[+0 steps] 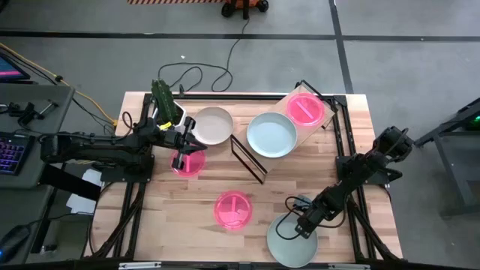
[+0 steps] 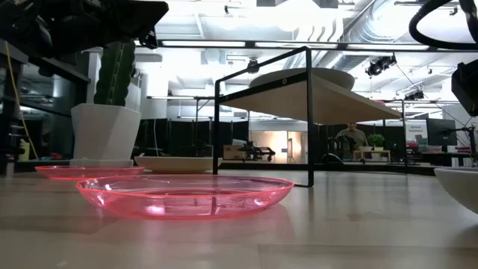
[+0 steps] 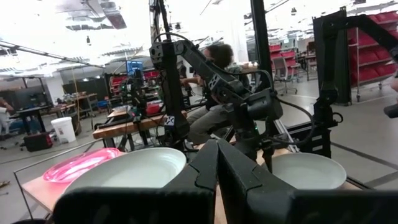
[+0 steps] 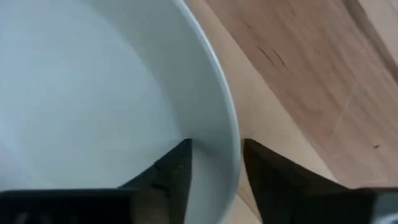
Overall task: Place and stack plates onto a shelf
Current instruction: Stack the blue plate on top of the blue plate on the shelf
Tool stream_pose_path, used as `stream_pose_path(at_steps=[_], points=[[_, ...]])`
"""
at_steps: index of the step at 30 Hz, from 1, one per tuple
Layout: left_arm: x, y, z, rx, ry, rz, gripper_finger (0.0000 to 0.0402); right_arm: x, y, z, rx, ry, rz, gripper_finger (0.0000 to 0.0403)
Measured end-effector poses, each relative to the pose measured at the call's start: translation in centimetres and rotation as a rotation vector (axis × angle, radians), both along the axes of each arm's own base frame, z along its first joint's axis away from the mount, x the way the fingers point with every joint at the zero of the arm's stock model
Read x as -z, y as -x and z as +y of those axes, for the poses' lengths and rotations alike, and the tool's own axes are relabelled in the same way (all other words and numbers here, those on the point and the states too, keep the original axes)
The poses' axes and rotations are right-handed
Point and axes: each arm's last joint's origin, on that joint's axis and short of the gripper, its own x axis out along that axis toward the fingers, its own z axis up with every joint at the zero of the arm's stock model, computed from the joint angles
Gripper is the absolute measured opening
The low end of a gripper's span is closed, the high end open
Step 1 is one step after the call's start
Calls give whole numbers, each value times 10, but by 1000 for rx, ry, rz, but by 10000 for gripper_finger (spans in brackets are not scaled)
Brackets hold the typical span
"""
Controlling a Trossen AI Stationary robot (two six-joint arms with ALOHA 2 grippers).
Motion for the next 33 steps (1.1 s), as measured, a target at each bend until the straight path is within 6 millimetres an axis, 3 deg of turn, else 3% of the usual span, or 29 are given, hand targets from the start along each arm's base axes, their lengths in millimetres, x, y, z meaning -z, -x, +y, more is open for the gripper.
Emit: stream_pose_path(at_steps=[5, 9, 21, 27, 33], points=[[0, 0, 0, -15, 3, -1, 0, -5, 0, 0, -69, -40, -24, 19], [0, 0, 1, -24, -23, -5, 0, -16, -7, -3, -60, -103, -97, 10], [0, 0, 1, -26, -28, -5, 0, -73, -50, -23, 32, -298, -615, 1], [-2, 0, 1, -29, -44, -27, 0, -110, -63, -66, 3, -174, -829, 0], [-3, 2, 3, -50, -63, -35, 0, -179, -58, -124, -31, 159, -964, 0]])
